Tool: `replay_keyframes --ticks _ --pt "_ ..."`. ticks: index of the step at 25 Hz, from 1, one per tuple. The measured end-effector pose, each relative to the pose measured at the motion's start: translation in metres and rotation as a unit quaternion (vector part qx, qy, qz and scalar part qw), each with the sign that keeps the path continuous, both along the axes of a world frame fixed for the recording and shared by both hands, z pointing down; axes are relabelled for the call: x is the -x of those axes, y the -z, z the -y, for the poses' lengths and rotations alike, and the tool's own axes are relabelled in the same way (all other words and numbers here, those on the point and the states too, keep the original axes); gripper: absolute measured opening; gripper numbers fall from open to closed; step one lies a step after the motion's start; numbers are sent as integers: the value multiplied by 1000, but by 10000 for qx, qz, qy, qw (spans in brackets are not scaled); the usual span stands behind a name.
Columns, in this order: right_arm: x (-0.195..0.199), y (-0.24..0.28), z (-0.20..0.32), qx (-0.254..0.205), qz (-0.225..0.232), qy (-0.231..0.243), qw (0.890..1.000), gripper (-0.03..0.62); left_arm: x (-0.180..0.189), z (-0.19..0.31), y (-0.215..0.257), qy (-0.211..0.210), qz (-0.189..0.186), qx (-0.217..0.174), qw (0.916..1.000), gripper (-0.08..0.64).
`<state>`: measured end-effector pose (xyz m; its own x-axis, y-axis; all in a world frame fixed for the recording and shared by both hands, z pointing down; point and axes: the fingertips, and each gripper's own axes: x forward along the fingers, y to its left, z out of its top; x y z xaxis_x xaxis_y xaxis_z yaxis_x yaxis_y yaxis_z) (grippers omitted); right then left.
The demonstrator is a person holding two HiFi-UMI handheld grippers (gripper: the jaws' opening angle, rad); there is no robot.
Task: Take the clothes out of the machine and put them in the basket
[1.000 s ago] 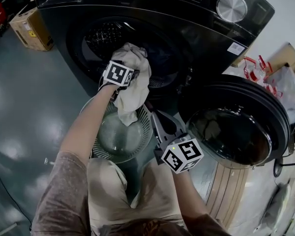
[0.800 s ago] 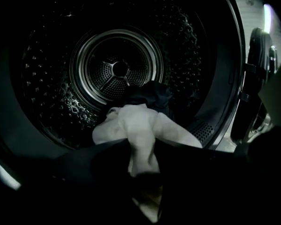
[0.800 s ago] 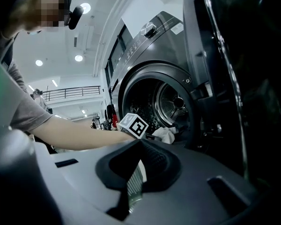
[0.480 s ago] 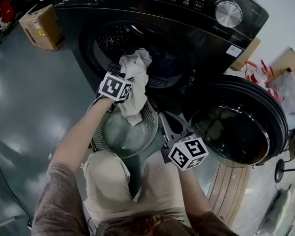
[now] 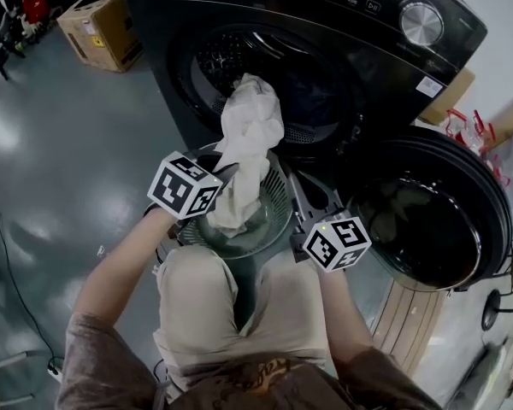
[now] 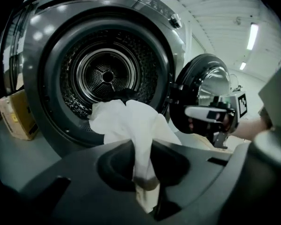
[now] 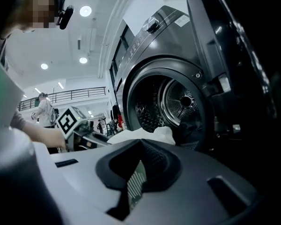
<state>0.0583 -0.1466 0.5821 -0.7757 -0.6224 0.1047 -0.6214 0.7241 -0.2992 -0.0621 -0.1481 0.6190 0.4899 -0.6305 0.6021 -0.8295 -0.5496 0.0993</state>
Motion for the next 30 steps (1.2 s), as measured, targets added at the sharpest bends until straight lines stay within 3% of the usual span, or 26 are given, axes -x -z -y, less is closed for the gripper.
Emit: replay_keyframes --ticks 4,7,8,11,16,24,30 --pt "5 -3 5 43 44 27 10000 -3 -4 -29 14 -78 -209 158 9996 68" --pt "10 -4 6 61 52 65 9999 -3 -5 -35 15 -227 -57 141 9996 82" --pt "10 -4 6 60 51 80 9999 -3 -4 -34 15 -274 40 37 9996 111" --pt "10 -5 4 59 31 93 9999 -3 7 -16 25 -139 260 -559 9980 330" --pt "8 -5 0 74 34 49 10000 -3 17 27 36 190 63 -1012 9947 400" --pt "1 -3 -11 45 -65 -16 10000 -3 8 122 -20 280 439 -819 9953 446" --pt "-13 -4 -16 125 -57 -218 9997 -3 19 176 -56 590 758 -422 9945 475"
